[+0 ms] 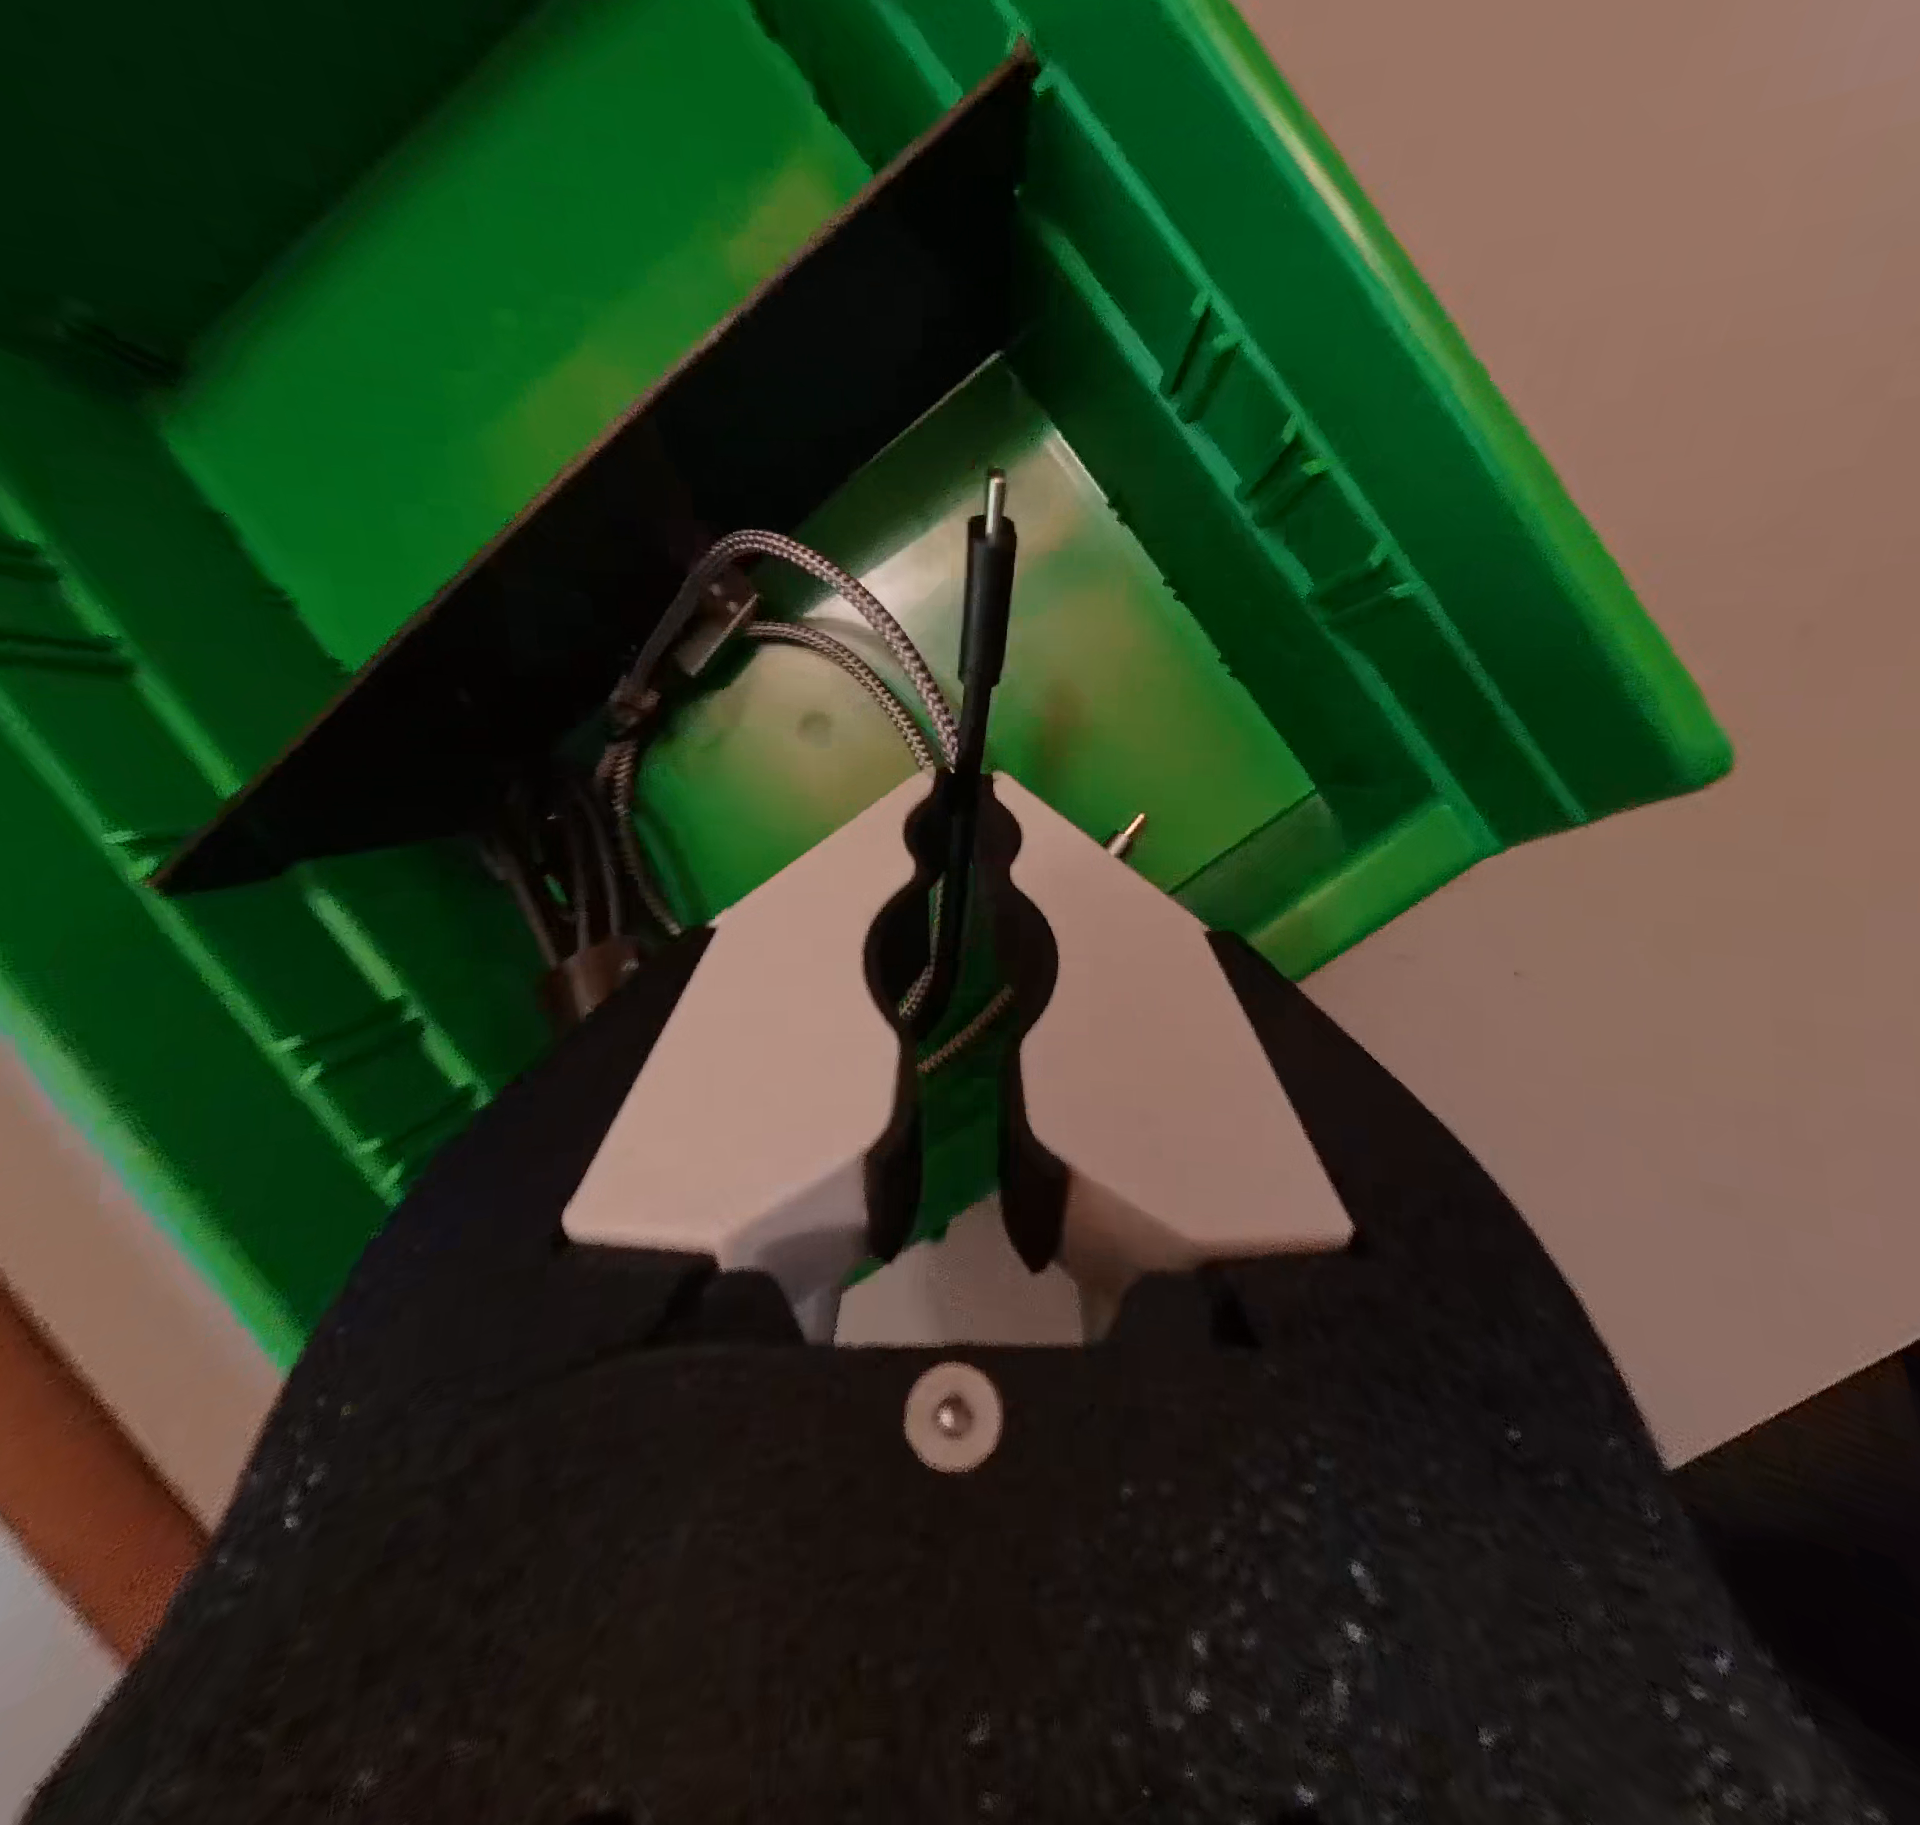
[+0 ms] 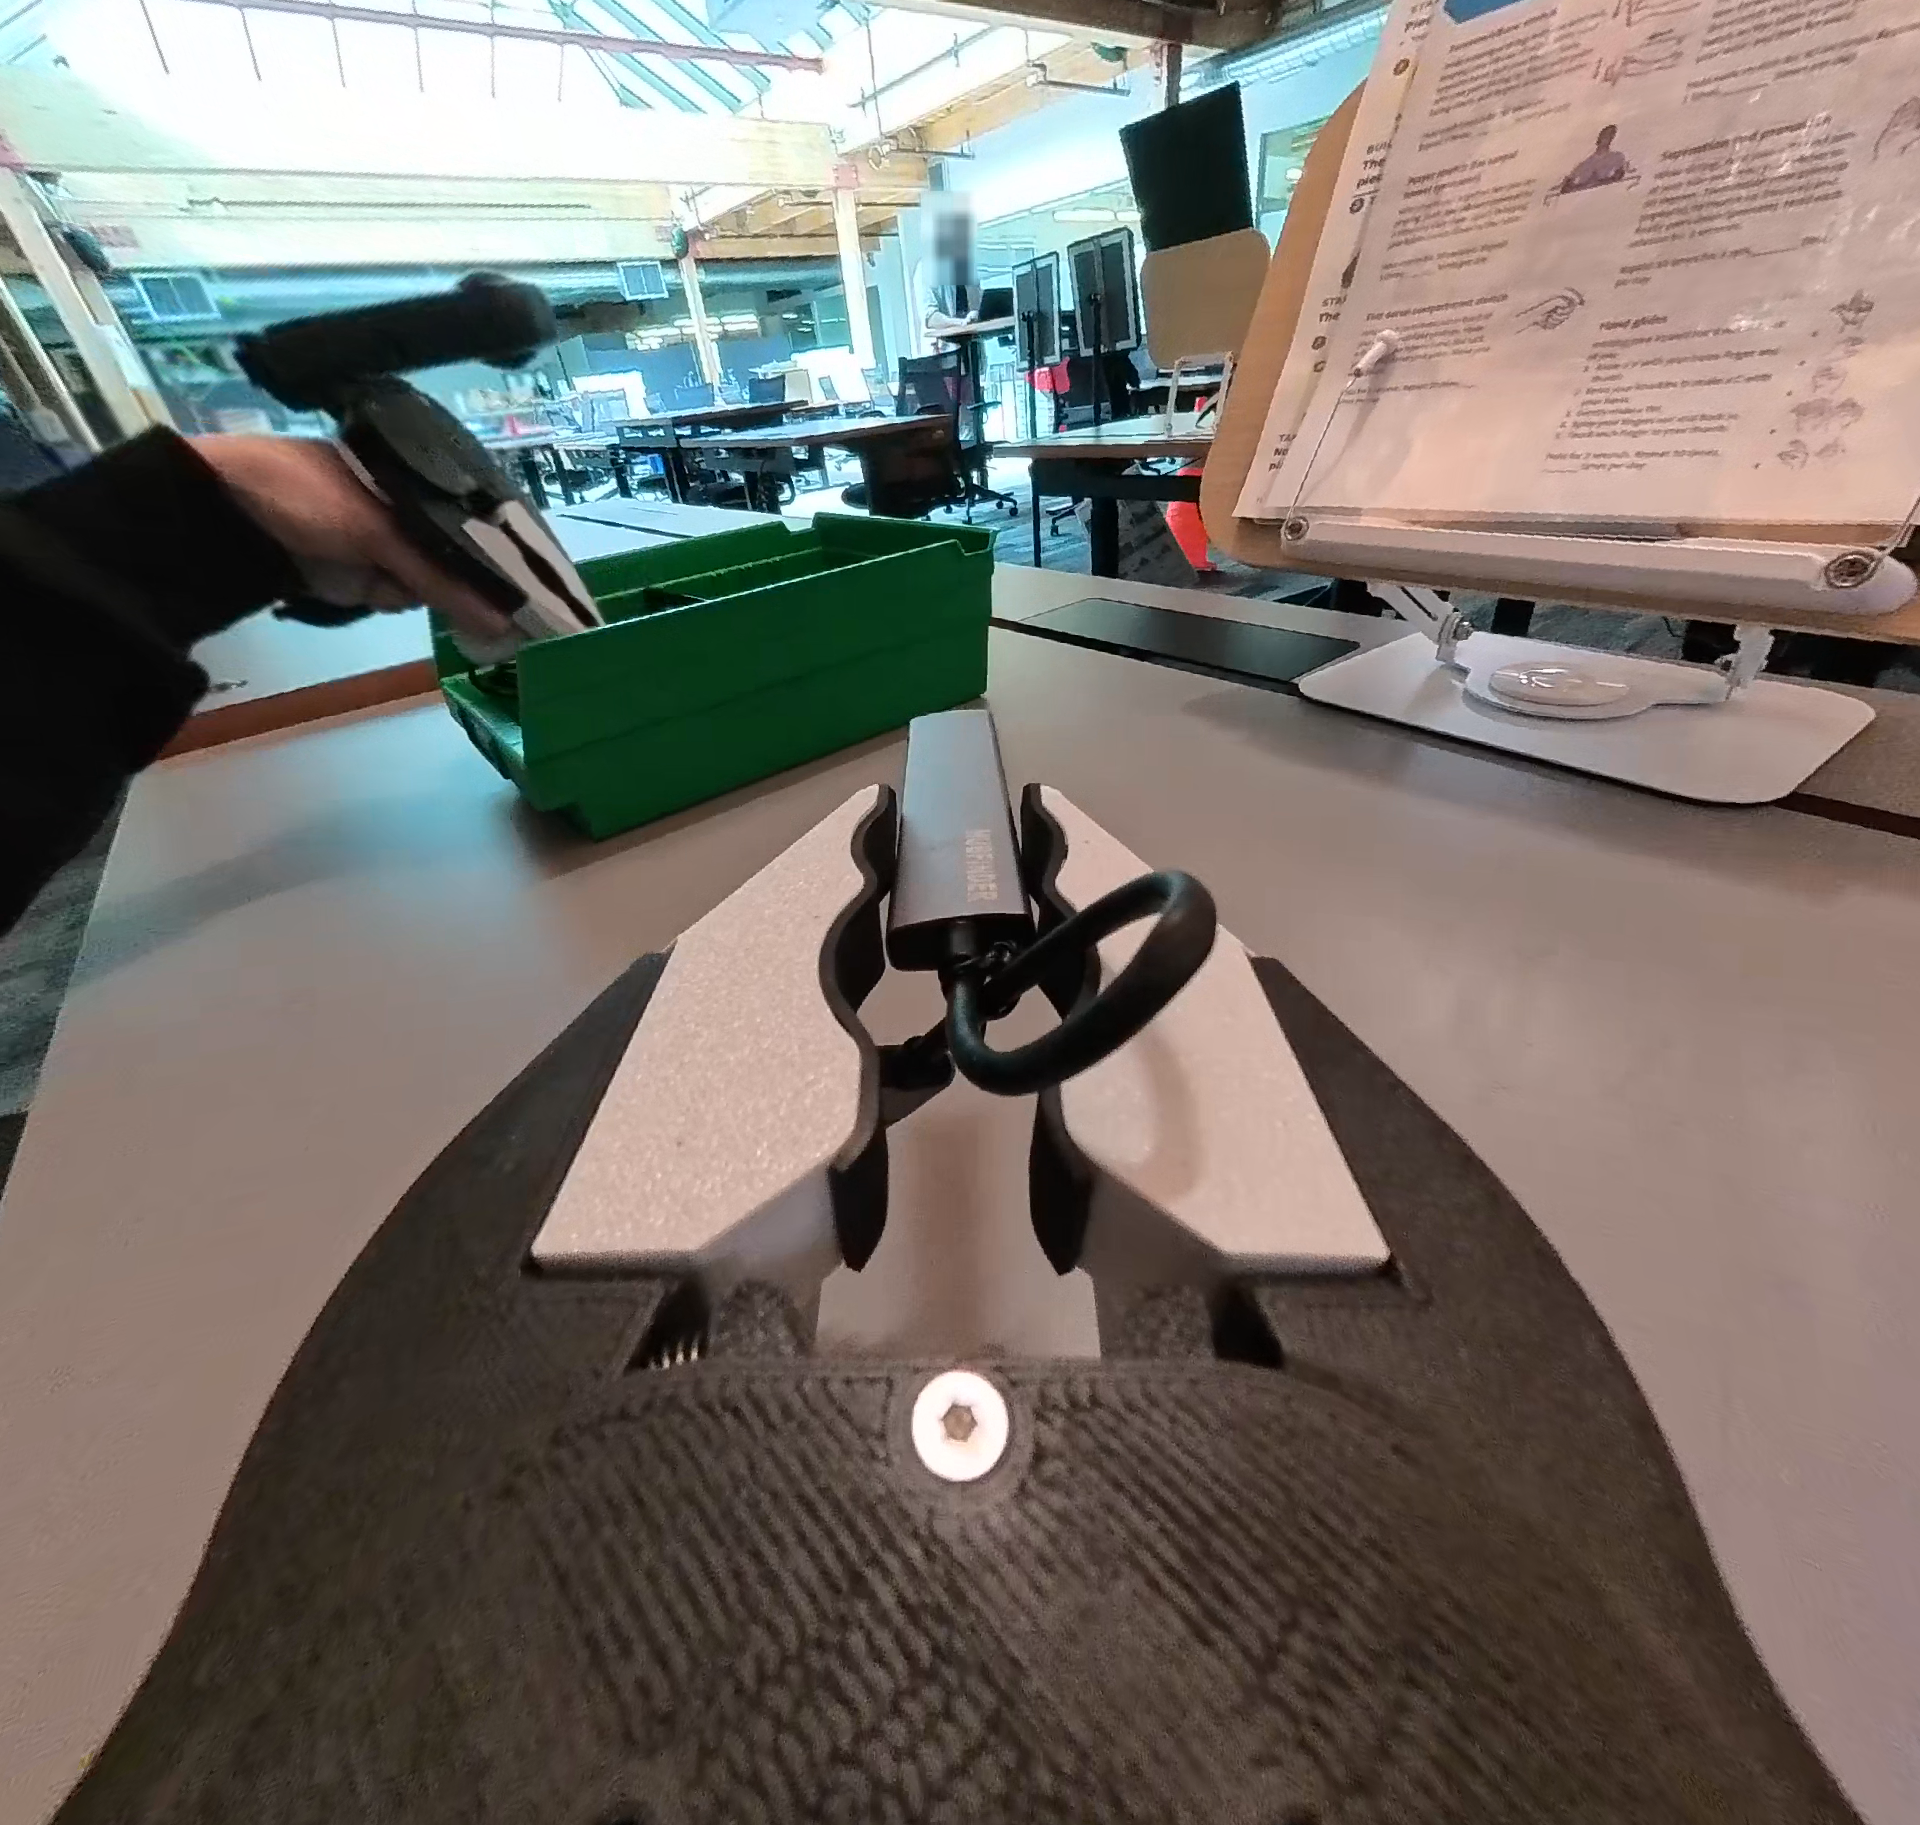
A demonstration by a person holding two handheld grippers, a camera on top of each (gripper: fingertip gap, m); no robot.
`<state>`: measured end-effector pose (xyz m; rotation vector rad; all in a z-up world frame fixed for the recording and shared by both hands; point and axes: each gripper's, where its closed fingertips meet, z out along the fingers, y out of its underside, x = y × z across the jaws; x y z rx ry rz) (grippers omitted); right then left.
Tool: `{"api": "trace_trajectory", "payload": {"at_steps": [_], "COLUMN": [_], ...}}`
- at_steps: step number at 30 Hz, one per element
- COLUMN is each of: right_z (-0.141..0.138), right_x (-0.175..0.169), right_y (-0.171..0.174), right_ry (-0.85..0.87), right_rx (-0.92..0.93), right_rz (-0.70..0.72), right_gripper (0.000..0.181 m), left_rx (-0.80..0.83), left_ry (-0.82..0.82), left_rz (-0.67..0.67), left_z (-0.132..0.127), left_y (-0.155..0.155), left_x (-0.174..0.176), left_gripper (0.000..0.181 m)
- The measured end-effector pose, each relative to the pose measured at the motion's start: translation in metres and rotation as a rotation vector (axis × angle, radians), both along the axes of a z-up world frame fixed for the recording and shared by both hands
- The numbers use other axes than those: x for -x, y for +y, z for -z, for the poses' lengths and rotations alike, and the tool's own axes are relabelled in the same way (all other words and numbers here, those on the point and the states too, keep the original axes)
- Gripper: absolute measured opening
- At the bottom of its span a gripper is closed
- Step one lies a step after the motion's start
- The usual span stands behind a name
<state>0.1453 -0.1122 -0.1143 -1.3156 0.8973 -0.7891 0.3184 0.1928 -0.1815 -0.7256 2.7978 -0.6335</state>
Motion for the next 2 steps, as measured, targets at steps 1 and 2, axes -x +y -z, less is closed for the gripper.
{"api": "trace_trajectory", "payload": {"at_steps": [1,2], "right_z": [0.0002,0.0005], "right_x": [0.0002,0.0002], "right_y": [-0.0003,-0.0007], "right_ry": [0.001,0.002], "right_rx": [-0.002,-0.004], "right_rz": [-0.001,0.000], "right_gripper": [0.022,0.022], "left_rx": [0.008,0.019], "left_ry": [0.024,0.044], "left_rz": [0.006,0.011], "left_z": [0.0069,0.0131], "left_y": [-0.0012,-0.0028], "left_x": [0.0002,0.0000], "left_gripper": [0.004,0.004]}}
